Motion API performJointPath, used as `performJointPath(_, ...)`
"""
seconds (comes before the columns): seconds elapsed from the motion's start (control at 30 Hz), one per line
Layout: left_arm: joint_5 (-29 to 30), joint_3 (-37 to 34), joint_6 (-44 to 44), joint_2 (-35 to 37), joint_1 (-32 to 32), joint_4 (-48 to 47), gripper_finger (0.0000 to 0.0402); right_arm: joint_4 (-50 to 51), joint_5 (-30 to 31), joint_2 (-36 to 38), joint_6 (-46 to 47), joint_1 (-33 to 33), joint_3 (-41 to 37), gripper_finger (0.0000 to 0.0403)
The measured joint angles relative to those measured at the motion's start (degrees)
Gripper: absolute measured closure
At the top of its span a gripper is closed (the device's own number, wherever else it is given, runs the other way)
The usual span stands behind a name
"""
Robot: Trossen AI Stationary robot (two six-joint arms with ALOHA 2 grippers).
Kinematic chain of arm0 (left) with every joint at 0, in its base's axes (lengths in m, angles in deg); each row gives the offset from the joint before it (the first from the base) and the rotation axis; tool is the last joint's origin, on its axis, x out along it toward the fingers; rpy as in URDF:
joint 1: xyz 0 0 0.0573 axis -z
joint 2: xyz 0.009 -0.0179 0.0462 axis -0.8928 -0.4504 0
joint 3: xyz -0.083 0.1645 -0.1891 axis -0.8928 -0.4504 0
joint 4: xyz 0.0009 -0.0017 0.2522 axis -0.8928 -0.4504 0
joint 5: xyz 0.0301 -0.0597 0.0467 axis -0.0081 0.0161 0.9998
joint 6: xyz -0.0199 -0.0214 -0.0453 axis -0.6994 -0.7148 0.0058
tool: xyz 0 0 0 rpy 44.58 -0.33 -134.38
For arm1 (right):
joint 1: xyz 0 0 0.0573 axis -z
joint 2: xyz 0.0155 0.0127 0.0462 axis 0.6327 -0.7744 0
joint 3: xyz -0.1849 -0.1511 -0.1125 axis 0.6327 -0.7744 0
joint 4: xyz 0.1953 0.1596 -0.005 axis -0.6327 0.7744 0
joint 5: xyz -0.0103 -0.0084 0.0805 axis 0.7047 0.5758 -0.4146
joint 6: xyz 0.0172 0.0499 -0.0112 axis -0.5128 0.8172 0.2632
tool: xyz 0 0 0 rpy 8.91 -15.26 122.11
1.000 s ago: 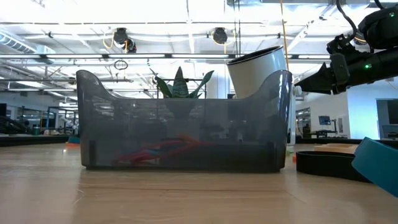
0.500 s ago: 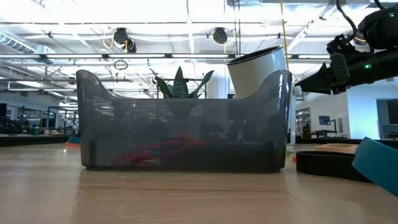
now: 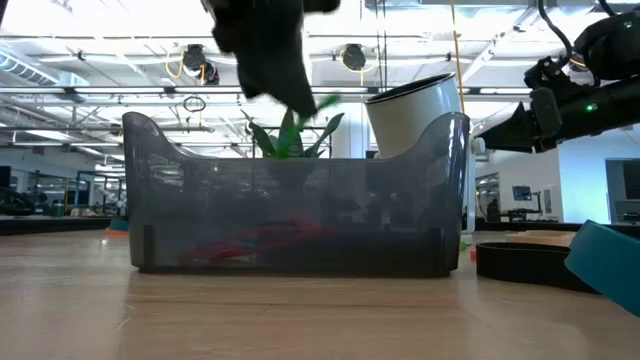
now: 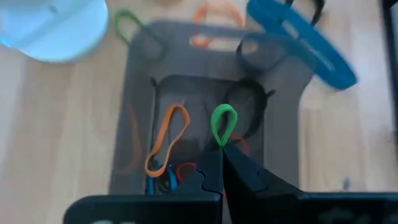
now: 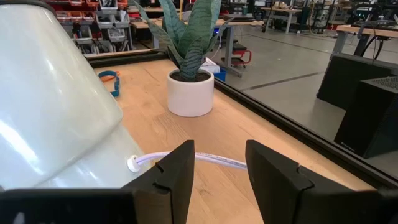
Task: Pick and place rubber bands into bin
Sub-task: Put the bottom green rubber band into the gray bin
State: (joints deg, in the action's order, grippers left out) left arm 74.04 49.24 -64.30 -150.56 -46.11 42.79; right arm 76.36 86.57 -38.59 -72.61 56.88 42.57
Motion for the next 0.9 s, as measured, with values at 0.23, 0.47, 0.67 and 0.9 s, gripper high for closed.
performJointPath(0.23, -1.9, 0.0, -1.3, -4.8, -1.0, -1.6, 0.0389, 0.0, 0.0, -1.4, 0.0, 0.0, 0.0, 0.0261)
performJointPath(0.47, -1.7, 0.0, -2.6, -5.7, -1.0, -2.0, 0.0390, 0.0, 0.0, -2.4, 0.0, 0.0, 0.0, 0.0261)
performJointPath(0.67, -0.4, 0.0, -2.3, -5.7, -1.0, -1.4, 0.0357, 0.0, 0.0, -2.8, 0.0, 0.0, 0.0, 0.0261)
performJointPath(0.9, -0.3, 0.0, -3.9, -5.7, -1.0, -1.4, 0.0298, 0.0, 0.0, -2.9, 0.0, 0.0, 0.0, 0.0261)
